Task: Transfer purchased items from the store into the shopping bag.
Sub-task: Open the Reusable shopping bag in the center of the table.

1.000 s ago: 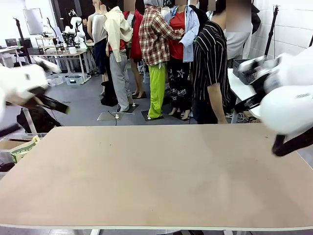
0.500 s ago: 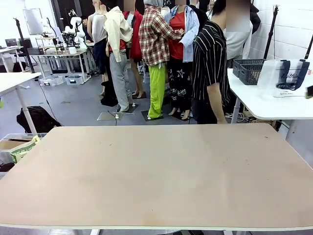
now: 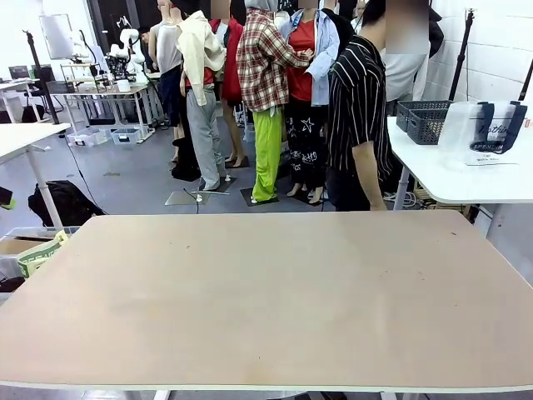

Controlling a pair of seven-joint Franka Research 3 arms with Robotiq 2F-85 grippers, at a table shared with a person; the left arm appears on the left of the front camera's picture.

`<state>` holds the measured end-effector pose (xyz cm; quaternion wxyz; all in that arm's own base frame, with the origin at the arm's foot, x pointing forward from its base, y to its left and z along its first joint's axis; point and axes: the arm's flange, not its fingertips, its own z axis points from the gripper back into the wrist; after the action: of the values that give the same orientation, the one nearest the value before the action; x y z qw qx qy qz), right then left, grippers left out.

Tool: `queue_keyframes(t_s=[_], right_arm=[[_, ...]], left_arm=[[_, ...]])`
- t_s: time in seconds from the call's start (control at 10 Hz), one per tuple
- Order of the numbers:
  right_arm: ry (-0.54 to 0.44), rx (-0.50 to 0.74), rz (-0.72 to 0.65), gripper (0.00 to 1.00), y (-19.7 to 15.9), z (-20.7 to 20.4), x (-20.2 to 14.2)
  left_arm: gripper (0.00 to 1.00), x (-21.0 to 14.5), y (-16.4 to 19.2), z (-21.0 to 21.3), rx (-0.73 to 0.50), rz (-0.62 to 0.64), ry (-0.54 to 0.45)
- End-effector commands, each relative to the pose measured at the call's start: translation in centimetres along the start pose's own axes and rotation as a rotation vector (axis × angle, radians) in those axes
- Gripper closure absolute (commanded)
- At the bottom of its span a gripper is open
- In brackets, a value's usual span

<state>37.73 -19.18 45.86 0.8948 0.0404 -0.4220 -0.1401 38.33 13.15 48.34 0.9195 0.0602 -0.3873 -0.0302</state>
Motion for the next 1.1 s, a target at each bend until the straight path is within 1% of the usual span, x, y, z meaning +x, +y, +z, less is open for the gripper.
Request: queue_keyframes(t_s=[0.0, 1.0], right_arm=[[-0.012, -0.010, -0.002, 0.00, -0.74, 0.79, 0.24], [-0.012, -0.010, -0.002, 0.00, -0.74, 0.79, 0.24]], left_arm=[[0.00, -0.25, 0.90, 0.23, 0.005, 0.012, -0.005], [0.00, -0.25, 0.90, 0.23, 0.005, 0.012, -0.005]])
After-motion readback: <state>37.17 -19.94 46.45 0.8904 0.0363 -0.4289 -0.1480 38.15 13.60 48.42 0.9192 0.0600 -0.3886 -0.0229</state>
